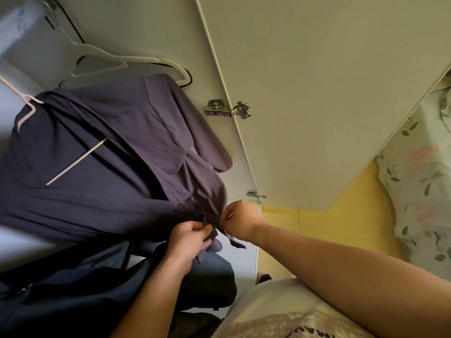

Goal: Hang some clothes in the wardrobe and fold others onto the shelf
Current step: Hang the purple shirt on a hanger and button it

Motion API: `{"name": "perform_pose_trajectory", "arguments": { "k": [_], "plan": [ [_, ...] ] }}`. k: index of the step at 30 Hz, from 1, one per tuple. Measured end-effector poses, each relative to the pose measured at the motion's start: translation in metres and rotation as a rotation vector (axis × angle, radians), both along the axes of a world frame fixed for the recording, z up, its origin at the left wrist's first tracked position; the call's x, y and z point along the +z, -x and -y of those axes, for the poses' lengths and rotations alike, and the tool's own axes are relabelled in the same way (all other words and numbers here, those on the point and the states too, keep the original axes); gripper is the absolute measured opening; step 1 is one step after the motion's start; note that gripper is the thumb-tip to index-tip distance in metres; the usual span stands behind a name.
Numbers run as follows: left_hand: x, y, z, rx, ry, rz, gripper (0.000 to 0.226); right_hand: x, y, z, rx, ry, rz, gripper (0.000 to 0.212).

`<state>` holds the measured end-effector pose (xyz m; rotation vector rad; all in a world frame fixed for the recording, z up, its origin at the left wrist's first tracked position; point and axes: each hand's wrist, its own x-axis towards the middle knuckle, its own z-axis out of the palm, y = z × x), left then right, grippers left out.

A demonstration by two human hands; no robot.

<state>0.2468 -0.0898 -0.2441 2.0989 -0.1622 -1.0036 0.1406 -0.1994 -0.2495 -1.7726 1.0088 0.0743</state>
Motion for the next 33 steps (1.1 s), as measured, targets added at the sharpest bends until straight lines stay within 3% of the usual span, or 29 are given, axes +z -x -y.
{"name": "perform_pose_trajectory", "arguments": {
  "k": [11,14,19,23,25,28,33],
  "plan": [
    [0.000,0.005,-0.004,-0.048,0.007,0.076,0.009,0.002,-0.001,-0.005,-0.077,-0.235,0.107,0.028],
    [0.004,0.005,-0.004,-0.079,0.004,0.122,0.017,0.001,0.000,-0.005,-0.116,-0.268,0.120,0.025],
    [0.006,0.003,-0.003,-0.096,0.016,0.141,0.010,0.001,0.001,-0.005,-0.164,-0.332,0.144,0.020],
    [0.004,0.003,-0.003,-0.096,0.017,0.150,0.006,0.003,0.002,-0.005,-0.172,-0.340,0.160,0.020],
    [0.004,0.003,-0.003,-0.124,0.010,0.174,0.016,0.002,0.002,-0.006,-0.166,-0.327,0.166,0.022],
    [0.005,0.004,-0.003,-0.170,0.010,0.209,0.025,0.002,0.001,-0.006,-0.163,-0.247,0.150,0.023],
    [0.009,0.002,-0.003,-0.127,0.044,0.202,0.019,0.006,-0.001,-0.005,-0.097,-0.110,0.117,0.022]
  ]
}}
